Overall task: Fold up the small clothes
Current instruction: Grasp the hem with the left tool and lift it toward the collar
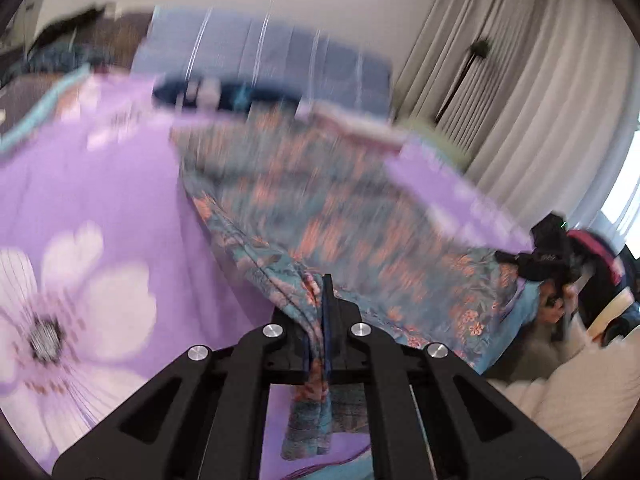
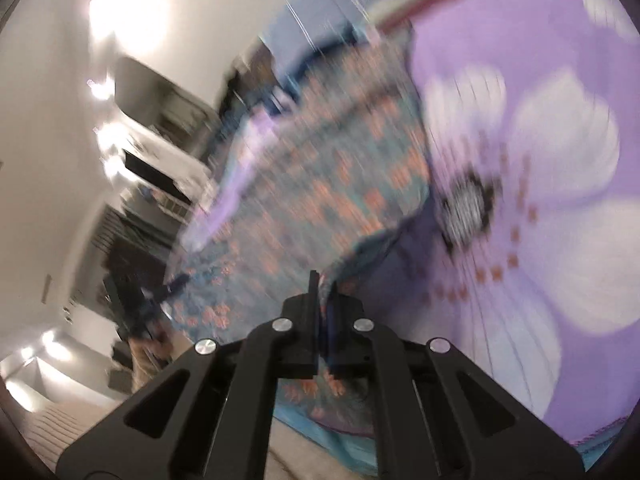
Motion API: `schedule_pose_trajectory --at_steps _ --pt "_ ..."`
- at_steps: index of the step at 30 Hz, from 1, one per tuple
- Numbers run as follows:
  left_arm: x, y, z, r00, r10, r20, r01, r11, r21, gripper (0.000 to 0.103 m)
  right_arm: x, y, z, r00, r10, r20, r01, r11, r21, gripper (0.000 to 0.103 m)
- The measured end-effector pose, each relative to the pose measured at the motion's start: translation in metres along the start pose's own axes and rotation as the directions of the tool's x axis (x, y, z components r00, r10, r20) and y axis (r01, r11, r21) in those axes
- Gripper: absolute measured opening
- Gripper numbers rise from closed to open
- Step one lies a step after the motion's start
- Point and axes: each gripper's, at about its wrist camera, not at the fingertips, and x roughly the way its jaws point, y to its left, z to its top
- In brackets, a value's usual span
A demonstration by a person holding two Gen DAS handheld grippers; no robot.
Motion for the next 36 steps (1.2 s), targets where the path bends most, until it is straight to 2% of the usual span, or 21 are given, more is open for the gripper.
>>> schedule_pose_trajectory --at_steps 2,5,8,10,13,15,19,23,27,30,31,33,36 --pt "-0.02 -0.011 0.015 0.997 0.002 0.076 -0.004 1.0 0.024 0.004 -0.023 0.014 0.01 0.996 0.038 0.08 -0.036 0.999 -0.028 0.002" --pt "-0.039 -0.024 0.028 0.991 -0.016 0.136 0.011 0.999 0.04 0.004 -0.056 0.038 0.017 0.981 0.073 0.178 -0.059 0.995 -0.084 0.002" --pt "-0.066 -0.041 0.032 0.978 -0.047 0.204 0.033 0.997 0.067 0.004 -0.093 0.065 0.013 0.956 0.129 0.264 -0.087 0.982 -0.167 0.002" --pt "-0.085 -0.049 0.029 0.97 -0.052 0.238 0.036 0.997 0.069 0.005 -0.116 0.078 0.006 0.944 0.136 0.301 -0.069 0.972 -0.225 0.002" --pt "-0.096 -0.054 0.021 0.965 -0.073 0.251 0.061 0.997 0.054 0.005 -0.126 0.088 -0.004 0.947 0.055 0.316 0.035 0.962 -0.272 0.003" --pt "-0.087 -0.05 0.014 0.972 -0.06 0.228 0.056 0.998 0.022 0.005 -0.112 0.081 -0.002 0.955 -0.007 0.297 0.084 0.965 -0.247 0.003" --pt "-0.055 -0.032 0.009 0.988 -0.024 0.155 0.034 0.998 -0.061 0.005 -0.081 0.047 0.009 0.968 -0.043 0.245 0.076 0.99 -0.123 0.003" --pt "-0.033 -0.019 0.013 0.993 -0.011 0.121 0.023 0.995 -0.096 0.004 -0.051 0.019 0.029 0.975 -0.076 0.21 0.083 0.996 -0.025 0.003" --pt "-0.017 -0.008 0.035 0.993 -0.003 0.121 0.016 0.994 -0.107 0.004 -0.03 0.009 0.057 0.975 -0.076 0.21 0.076 0.997 0.004 0.003" --pt "0.001 -0.001 0.061 0.993 0.023 0.119 -0.013 0.997 -0.08 0.004 -0.011 0.008 0.089 0.971 -0.086 0.225 0.091 0.996 -0.012 0.003" --pt "0.009 0.003 0.069 0.992 0.041 0.119 -0.033 0.997 -0.066 0.004 -0.002 0.007 0.101 0.968 -0.102 0.229 0.109 0.994 -0.017 0.003" --pt "0.037 0.02 0.085 0.993 0.07 0.097 -0.062 0.995 -0.084 0.004 0.029 -0.001 0.125 0.957 -0.182 0.228 0.195 0.98 -0.039 0.003" --pt "0.086 0.047 0.092 0.993 0.113 0.021 -0.11 0.986 -0.127 0.004 0.073 -0.025 0.144 0.947 -0.28 0.156 0.288 0.957 -0.031 0.004"
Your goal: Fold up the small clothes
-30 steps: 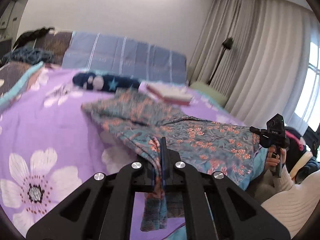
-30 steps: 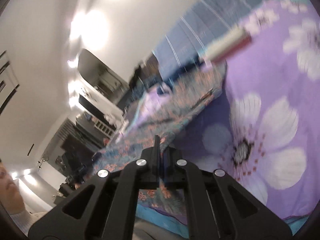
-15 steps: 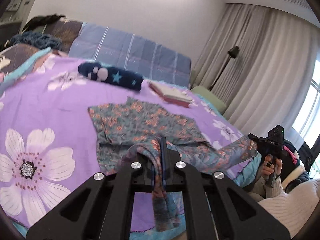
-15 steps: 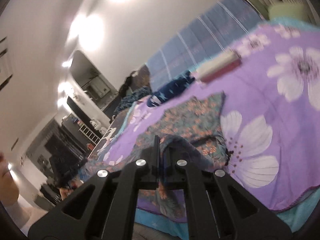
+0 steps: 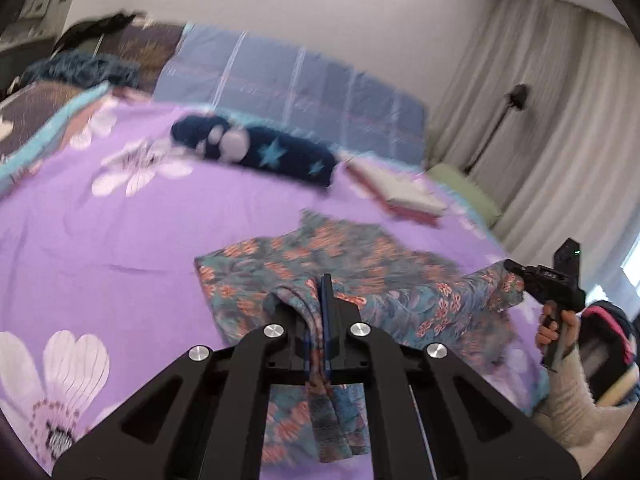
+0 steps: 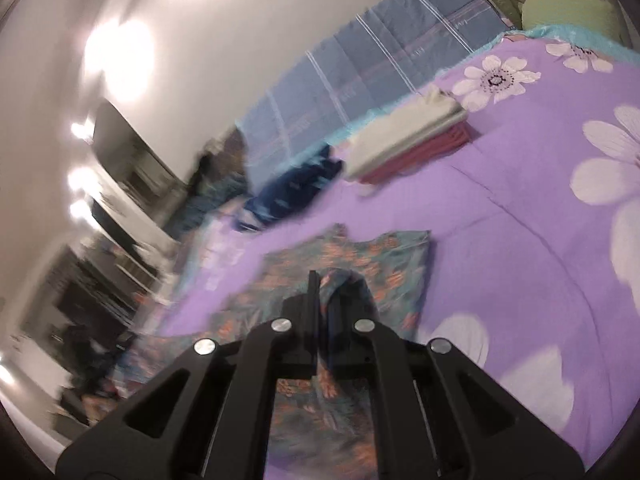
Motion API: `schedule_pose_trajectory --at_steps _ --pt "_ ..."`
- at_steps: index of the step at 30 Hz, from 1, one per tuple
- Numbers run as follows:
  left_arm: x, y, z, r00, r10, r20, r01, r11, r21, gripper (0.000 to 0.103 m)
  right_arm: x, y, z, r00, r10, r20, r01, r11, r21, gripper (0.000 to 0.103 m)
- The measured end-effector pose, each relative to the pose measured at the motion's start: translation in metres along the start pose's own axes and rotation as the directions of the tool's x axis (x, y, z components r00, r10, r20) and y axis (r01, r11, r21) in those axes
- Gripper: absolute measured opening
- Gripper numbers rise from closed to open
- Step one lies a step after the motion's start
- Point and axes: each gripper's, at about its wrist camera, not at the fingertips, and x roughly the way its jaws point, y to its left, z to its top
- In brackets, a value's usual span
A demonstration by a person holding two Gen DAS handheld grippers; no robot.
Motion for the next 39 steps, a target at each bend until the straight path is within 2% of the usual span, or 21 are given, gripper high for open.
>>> schedule_pose_trajectory --at_steps 2,4,6,9,12,14,17,21,23,24,25,27,31,34,36,37,38,39 --pt "0.039 0.018 -0.004 0.997 0.031 -0.069 -0.034 0.999 -0.037 0.004 0.035 -0.016 -0.002 0.996 -0.032 -0.077 0.035 0.999 0.037 0.004" --pt "0.064 0.031 -0.012 0.991 0.054 -0.125 -0.063 0.996 -0.068 0.004 0.054 -0.027 -0.006 0.992 -0.065 -0.111 0.07 0.996 0.047 0.004" --pt "0.08 0.043 -0.019 0.986 0.054 -0.158 -0.07 0.993 -0.095 0.004 0.063 -0.037 -0.009 0.989 -0.062 -0.13 0.072 0.995 0.068 0.004" --pt "0.083 0.051 -0.022 0.986 0.025 -0.166 -0.046 0.991 -0.124 0.004 0.062 -0.041 -0.009 0.989 -0.043 -0.141 0.054 0.996 0.075 0.005" --pt "0.076 0.052 -0.021 0.988 0.011 -0.157 -0.031 0.991 -0.127 0.004 0.055 -0.039 -0.008 0.987 -0.041 -0.155 0.049 0.998 0.048 0.015" --pt "0.067 0.049 -0.023 0.988 0.006 -0.154 -0.026 0.992 -0.124 0.01 0.047 -0.033 -0.01 0.986 -0.035 -0.163 0.038 0.999 0.017 0.026" --pt "0.059 0.043 -0.03 0.988 -0.005 -0.157 -0.014 0.993 -0.119 0.019 0.034 -0.024 -0.018 0.983 -0.05 -0.174 0.041 0.998 -0.053 0.03" --pt "0.046 0.035 -0.047 0.982 0.021 -0.188 -0.04 0.994 -0.097 0.02 0.022 -0.024 -0.028 0.98 -0.067 -0.187 0.054 0.996 -0.074 0.03" --pt "0.041 0.033 -0.052 0.979 0.04 -0.2 -0.058 0.995 -0.087 0.02 0.02 -0.024 -0.031 0.979 -0.081 -0.186 0.066 0.994 -0.082 0.013" --pt "0.038 0.03 -0.055 0.977 0.052 -0.205 -0.068 0.995 -0.072 0.019 0.019 -0.025 -0.031 0.979 -0.084 -0.185 0.069 0.994 -0.083 0.01" --pt "0.035 0.028 -0.056 0.977 0.062 -0.204 -0.076 0.995 -0.061 0.013 0.018 -0.025 -0.031 0.98 -0.08 -0.185 0.066 0.995 -0.081 0.007" --pt "0.03 0.025 -0.054 0.977 0.062 -0.203 -0.074 0.996 -0.055 0.009 0.018 -0.023 -0.03 0.981 -0.075 -0.181 0.062 0.995 -0.072 0.006" --pt "0.023 0.017 -0.032 0.989 0.012 -0.145 -0.02 0.998 -0.057 0.007 0.014 -0.017 -0.014 0.987 0.001 -0.159 -0.005 1.0 -0.026 0.006" --pt "0.029 0.009 0.005 0.996 0.013 -0.085 -0.015 1.0 -0.024 0.007 0.014 -0.011 0.019 0.993 0.058 -0.101 -0.055 0.998 0.032 0.006" --pt "0.043 0.012 0.037 0.999 0.028 -0.04 -0.029 0.999 -0.033 0.007 0.025 -0.007 0.05 0.998 0.032 -0.054 -0.03 0.998 0.046 0.006" --pt "0.05 0.016 0.047 0.998 0.049 -0.03 -0.051 0.998 -0.041 0.007 0.031 -0.007 0.059 0.999 0.009 -0.046 -0.007 0.999 0.045 0.006" --pt "0.065 0.025 0.061 0.994 0.102 -0.024 -0.104 0.993 -0.057 0.007 0.046 -0.009 0.072 0.998 -0.027 -0.049 0.029 0.998 0.051 0.007" --pt "0.077 0.033 0.066 0.993 0.115 -0.032 -0.117 0.99 -0.078 0.008 0.057 -0.013 0.079 0.997 -0.053 -0.056 0.057 0.996 0.065 0.01"
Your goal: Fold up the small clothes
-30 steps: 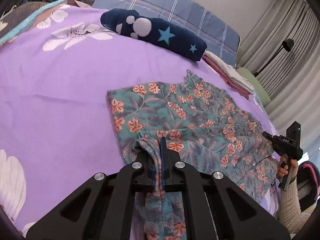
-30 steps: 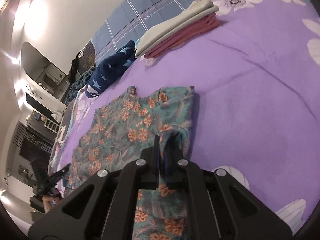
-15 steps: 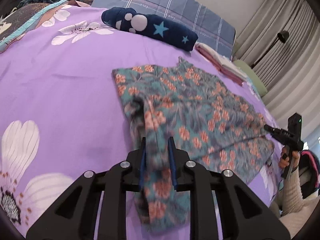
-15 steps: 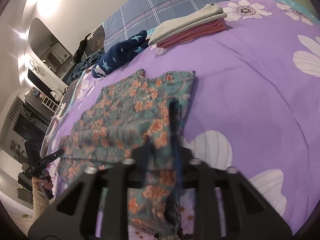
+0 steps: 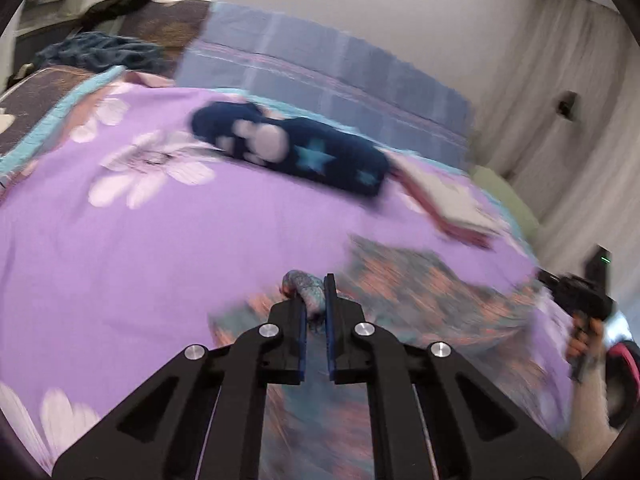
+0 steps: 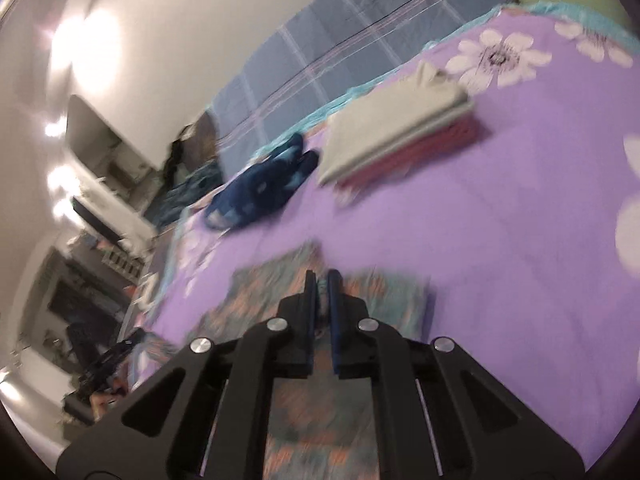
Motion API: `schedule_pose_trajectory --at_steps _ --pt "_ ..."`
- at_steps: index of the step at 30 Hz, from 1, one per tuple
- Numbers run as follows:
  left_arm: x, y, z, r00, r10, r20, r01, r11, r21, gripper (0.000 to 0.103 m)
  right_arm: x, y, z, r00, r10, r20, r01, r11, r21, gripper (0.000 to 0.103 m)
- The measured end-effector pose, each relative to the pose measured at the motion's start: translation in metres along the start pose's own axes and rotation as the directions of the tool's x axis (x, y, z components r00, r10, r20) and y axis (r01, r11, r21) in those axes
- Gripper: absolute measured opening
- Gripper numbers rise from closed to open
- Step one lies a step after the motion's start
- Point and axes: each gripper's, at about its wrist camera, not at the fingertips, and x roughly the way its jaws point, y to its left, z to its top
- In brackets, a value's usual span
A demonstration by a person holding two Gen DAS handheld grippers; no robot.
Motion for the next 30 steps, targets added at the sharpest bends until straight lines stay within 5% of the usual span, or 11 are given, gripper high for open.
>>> schedule_pose_trajectory --at_steps 2,3,9,16,18,19,20,25,30 --pt "0.028 0.018 0.007 0.999 -0.008 -0.043 0.004 0.997 -0.082 0.02 0.022 -0.011 0.009 0.997 -0.074 -0.019 0.074 0.996 0.039 0.035" --pt "0.043 0.028 0.006 0.997 0.01 -0.082 -0.02 0.992 -0.123 0.026 0.029 -0.015 0.01 0.996 -0.083 -0.035 0.084 0.995 0.047 0.039" --pt "0.065 0.04 -0.01 0.987 0.068 -0.146 -0.078 0.995 -0.065 0.052 0.045 -0.023 -0.001 0.989 -0.108 -0.097 0.1 0.991 -0.087 0.048" --pt "0.092 0.043 -0.006 0.974 0.107 -0.201 -0.107 0.994 0.007 0.052 0.082 -0.016 0.003 0.971 -0.149 -0.186 0.113 0.975 -0.192 0.052" --pt "0.096 0.043 -0.003 0.975 0.097 -0.2 -0.095 0.995 0.02 0.032 0.093 -0.012 0.003 0.968 -0.159 -0.196 0.116 0.97 -0.214 0.047" --pt "0.098 0.041 -0.002 0.974 0.073 -0.214 -0.07 0.997 0.019 0.002 0.095 -0.01 0.004 0.967 -0.163 -0.194 0.116 0.966 -0.229 0.023" --pt "0.097 0.04 0.0 0.974 0.068 -0.215 -0.066 0.998 0.016 0.002 0.096 -0.007 0.004 0.968 -0.162 -0.19 0.115 0.964 -0.239 0.006" --pt "0.056 0.019 0.02 0.999 0.028 -0.04 -0.025 0.998 0.062 0.002 0.058 0.006 0.019 0.998 -0.041 -0.042 0.031 0.977 -0.211 0.006" --pt "0.067 0.011 0.04 0.995 0.098 -0.002 -0.097 0.987 0.128 0.002 0.071 0.006 0.035 0.995 -0.1 -0.008 0.096 0.972 -0.217 0.007"
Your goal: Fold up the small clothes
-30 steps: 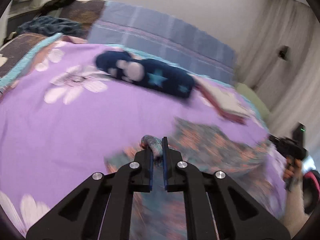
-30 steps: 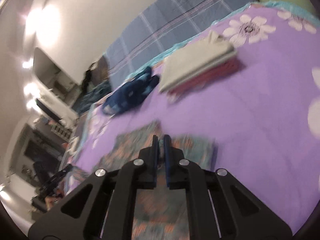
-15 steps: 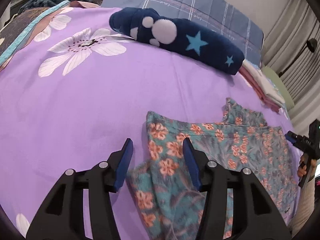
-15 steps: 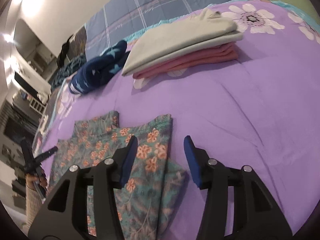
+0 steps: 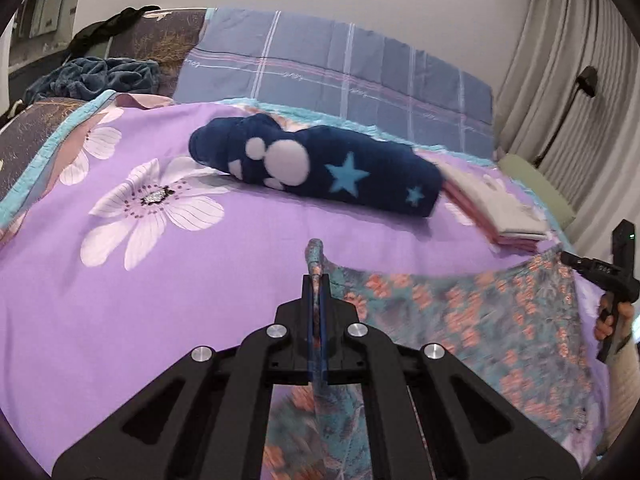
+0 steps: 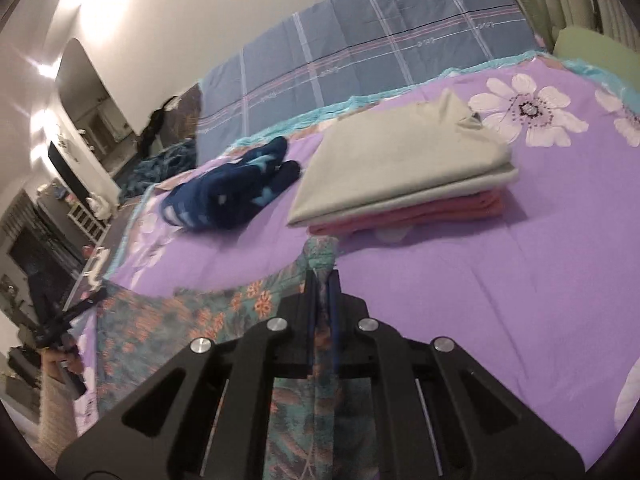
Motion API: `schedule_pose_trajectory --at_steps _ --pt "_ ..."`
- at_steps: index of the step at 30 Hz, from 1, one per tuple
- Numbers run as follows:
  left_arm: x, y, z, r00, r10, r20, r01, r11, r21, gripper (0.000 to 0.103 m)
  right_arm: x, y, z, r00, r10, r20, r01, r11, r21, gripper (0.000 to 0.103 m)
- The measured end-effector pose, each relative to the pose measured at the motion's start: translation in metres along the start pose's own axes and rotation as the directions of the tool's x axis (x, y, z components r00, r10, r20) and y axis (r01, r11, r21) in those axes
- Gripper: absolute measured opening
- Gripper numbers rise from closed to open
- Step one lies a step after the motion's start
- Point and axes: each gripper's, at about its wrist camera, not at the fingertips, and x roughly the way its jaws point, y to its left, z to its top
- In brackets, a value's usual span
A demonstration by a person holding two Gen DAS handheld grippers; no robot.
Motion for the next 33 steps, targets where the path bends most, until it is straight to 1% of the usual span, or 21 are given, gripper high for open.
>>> schedule_pose_trajectory --at_steps 1,2,3,4,6,7,8,9,10,13,15,17,20,22,23,26,27,28,30,31,33 --pt "0.012 0.001 0.0 0.999 0.026 -0.026 -0.025 1.0 0.011 0.002 0.015 -0.004 -0.002 0.999 -0.015 -0.04 0.015 1.0 0.011 0.011" --pt "0.029 0.005 -0.005 0.996 0.047 -0.078 -0.045 0.999 0.017 0.002 0.024 -0.007 -0.004 0.997 -0.031 -0.068 0.033 0.999 0.02 0.014" --pt "0.043 0.008 -0.011 0.991 0.048 -0.127 -0.047 0.999 0.011 0.002 0.033 -0.01 -0.009 0.994 -0.051 -0.099 0.054 0.998 0.032 0.016" --pt "0.053 0.011 -0.019 0.984 0.053 -0.169 -0.053 0.999 0.006 0.003 0.039 -0.013 -0.014 0.99 -0.061 -0.125 0.067 0.997 0.045 0.022" --pt "0.06 0.012 -0.033 0.979 0.063 -0.192 -0.062 0.998 0.012 0.007 0.038 -0.019 -0.025 0.99 -0.051 -0.133 0.059 0.996 0.062 0.023" --pt "0.056 0.012 -0.036 0.982 0.061 -0.179 -0.059 0.998 0.015 0.018 0.033 -0.021 -0.028 0.991 -0.05 -0.128 0.058 0.997 0.06 0.026" --pt "0.052 0.012 -0.038 0.983 0.061 -0.171 -0.06 0.998 0.015 0.033 0.025 -0.023 -0.032 0.991 -0.053 -0.123 0.061 0.996 0.059 0.028" --pt "0.045 0.012 -0.039 0.984 0.072 -0.163 -0.071 0.997 0.014 0.038 0.017 -0.026 -0.034 0.991 -0.055 -0.119 0.062 0.996 0.061 0.029" --pt "0.034 0.009 -0.039 0.987 0.082 -0.141 -0.081 0.997 0.015 0.04 0.01 -0.028 -0.036 0.992 -0.056 -0.115 0.064 0.996 0.064 0.031" --pt "0.007 -0.008 -0.037 0.993 0.07 -0.095 -0.066 0.997 0.04 0.04 -0.016 -0.034 -0.048 0.994 -0.05 -0.102 0.057 0.996 0.072 0.031" --pt "-0.012 -0.033 -0.039 0.997 0.037 -0.069 -0.031 0.996 0.081 0.042 -0.033 -0.037 -0.057 0.994 -0.042 -0.097 0.049 0.996 0.073 0.031" --pt "-0.024 -0.067 -0.045 0.997 -0.014 -0.072 0.025 0.989 0.147 0.044 -0.046 -0.038 -0.069 0.994 -0.028 -0.103 0.035 0.997 0.073 0.031" --pt "-0.034 -0.131 -0.064 0.986 -0.125 -0.114 0.151 0.955 0.255 0.045 -0.07 -0.037 -0.092 0.994 0.017 -0.106 -0.009 0.997 0.077 0.031" --pt "-0.037 -0.182 -0.083 0.96 -0.22 -0.173 0.266 0.909 0.321 0.045 -0.086 -0.036 -0.106 0.993 0.068 -0.1 -0.06 0.995 0.082 0.031" --pt "-0.038 -0.203 -0.091 0.947 -0.253 -0.196 0.309 0.886 0.346 0.045 -0.098 -0.034 -0.116 0.99 0.105 -0.098 -0.098 0.992 0.078 0.031" --pt "-0.041 -0.253 -0.115 0.914 -0.319 -0.25 0.398 0.823 0.405 0.045 -0.121 -0.031 -0.138 0.982 0.157 -0.106 -0.152 0.987 0.053 0.031" --pt "-0.041 -0.272 -0.123 0.898 -0.344 -0.276 0.434 0.797 0.419 0.046 -0.127 -0.03 -0.143 0.982 0.156 -0.107 -0.153 0.988 0.039 0.031" --pt "-0.04 -0.288 -0.13 0.883 -0.361 -0.3 0.462 0.779 0.425 0.05 -0.135 -0.029 -0.149 0.985 0.14 -0.101 -0.139 0.99 0.014 0.031" --pt "-0.037 -0.316 -0.145 0.861 -0.374 -0.345 0.5 0.745 0.441 0.05 -0.144 -0.032 -0.152 0.989 0.119 -0.082 -0.12 0.993 0.001 0.031" --pt "-0.036 -0.33 -0.153 0.854 -0.371 -0.365 0.512 0.725 0.46 0.05 -0.147 -0.037 -0.152 0.99 0.117 -0.073 -0.117 0.993 0.008 0.031" --pt "-0.032 -0.353 -0.167 0.85 -0.355 -0.39 0.518 0.695 0.498 0.053 -0.147 -0.05 -0.146 0.994 0.096 -0.058 -0.094 0.995 0.041 0.031"
